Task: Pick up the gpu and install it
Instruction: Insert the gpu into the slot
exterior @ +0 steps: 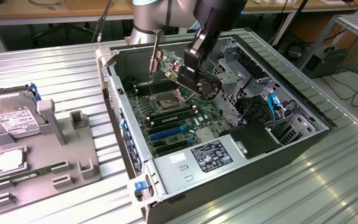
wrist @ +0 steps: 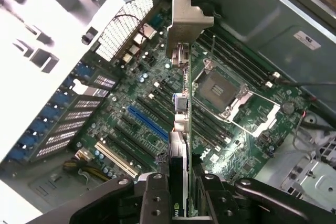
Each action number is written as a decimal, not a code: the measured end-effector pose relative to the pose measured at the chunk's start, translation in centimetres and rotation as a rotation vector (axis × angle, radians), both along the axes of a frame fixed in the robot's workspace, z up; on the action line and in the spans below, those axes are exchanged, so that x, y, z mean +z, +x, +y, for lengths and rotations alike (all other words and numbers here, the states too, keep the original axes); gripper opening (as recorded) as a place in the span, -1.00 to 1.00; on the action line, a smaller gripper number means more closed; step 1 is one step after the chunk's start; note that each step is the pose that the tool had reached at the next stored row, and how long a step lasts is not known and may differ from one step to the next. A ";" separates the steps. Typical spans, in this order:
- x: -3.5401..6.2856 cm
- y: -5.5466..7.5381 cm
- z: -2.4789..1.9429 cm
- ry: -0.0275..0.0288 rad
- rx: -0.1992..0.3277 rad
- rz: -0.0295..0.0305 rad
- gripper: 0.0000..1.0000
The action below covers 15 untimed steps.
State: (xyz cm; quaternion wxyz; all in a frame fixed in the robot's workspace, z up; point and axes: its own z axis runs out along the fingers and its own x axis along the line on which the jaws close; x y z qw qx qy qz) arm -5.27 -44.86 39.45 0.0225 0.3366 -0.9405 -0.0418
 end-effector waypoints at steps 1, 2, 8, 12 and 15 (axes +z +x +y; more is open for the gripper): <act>-0.01 0.0 0.00 0.0000 0.017 0.0000 -0.47; -0.01 0.0 0.00 0.0000 0.035 0.0000 -0.47; -0.03 0.0 0.00 -0.0001 0.146 0.0001 -0.47; -0.04 0.0 0.00 0.0000 0.228 0.0000 -0.47; -0.06 0.0 0.00 0.0000 0.295 0.0000 -0.47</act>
